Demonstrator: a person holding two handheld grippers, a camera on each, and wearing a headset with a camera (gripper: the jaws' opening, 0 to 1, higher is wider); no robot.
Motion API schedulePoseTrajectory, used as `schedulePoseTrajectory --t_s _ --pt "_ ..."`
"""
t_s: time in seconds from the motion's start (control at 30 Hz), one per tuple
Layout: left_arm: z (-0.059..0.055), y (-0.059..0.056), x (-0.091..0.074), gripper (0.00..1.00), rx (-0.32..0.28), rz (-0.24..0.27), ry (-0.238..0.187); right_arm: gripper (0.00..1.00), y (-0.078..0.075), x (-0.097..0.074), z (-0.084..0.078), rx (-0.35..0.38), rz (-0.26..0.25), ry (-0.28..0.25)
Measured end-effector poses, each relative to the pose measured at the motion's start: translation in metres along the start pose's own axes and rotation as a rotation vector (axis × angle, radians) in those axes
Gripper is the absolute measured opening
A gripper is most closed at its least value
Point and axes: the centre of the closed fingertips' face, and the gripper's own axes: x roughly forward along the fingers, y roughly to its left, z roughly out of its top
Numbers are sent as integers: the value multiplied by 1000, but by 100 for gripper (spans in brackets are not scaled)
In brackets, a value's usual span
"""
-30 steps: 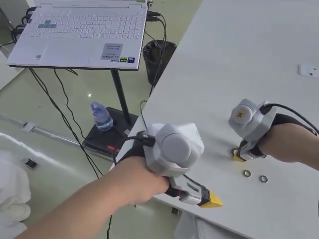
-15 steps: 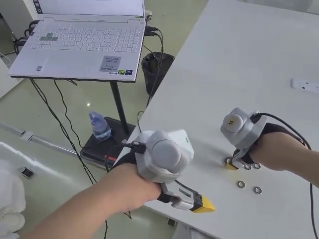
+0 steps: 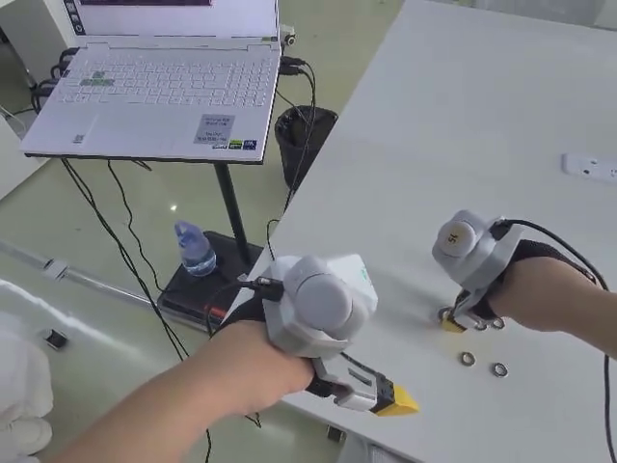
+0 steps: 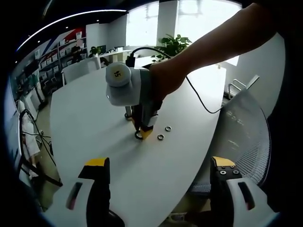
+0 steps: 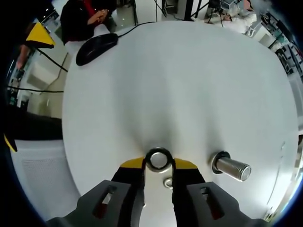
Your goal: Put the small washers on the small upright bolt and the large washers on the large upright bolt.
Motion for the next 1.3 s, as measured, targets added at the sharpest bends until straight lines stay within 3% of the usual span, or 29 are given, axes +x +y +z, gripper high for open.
schedulePoseTrajectory --t_s 0.17,0.27,0.43,0.67,0.83,1.3 --pt "-1 1 -2 86 9 -3 9 20 2 -7 -2 8 3 -6" --pt "4 0 -3 86 -12 -11 -12 20 4 -14 -2 7 -2 -11" --pt "3 1 -2 87 -3 -9 -4 20 7 -25 -5 24 0 -18" --pt "7 -3 -1 90 -14 -23 -23 20 9 -38 -12 23 -4 -17" --pt "7 -4 2 92 6 -26 -7 20 10 -44 -18 33 -1 -18" --pt "13 -3 6 93 22 -35 -2 20 -7 -59 -36 95 -17 -25"
